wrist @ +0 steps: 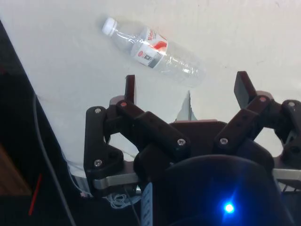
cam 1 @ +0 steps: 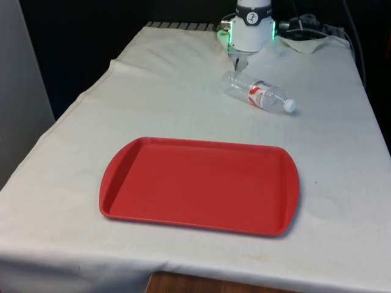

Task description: Place the bottle upright on the tray.

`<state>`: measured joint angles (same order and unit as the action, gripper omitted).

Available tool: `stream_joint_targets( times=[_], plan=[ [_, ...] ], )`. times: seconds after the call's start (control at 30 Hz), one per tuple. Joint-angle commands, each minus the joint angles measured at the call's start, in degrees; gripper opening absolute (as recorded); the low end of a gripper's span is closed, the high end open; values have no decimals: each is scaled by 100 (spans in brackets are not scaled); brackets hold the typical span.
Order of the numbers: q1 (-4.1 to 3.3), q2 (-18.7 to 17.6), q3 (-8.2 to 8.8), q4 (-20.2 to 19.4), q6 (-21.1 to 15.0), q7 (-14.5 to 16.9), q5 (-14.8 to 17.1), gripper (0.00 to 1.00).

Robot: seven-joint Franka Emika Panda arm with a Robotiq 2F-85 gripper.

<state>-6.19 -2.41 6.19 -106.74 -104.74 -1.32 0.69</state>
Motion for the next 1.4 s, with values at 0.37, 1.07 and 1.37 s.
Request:
stream_joint_targets(
  times=[0.37, 1.07, 1.37],
  plan=[
    [-11, 281, -29, -407, -103, -46, -80, 100],
    [-11, 934, -138, -1381, -350, -115, -195, 100],
    [-11, 1180, -235, -1725, -413, -155, -281, 100]
  ],
)
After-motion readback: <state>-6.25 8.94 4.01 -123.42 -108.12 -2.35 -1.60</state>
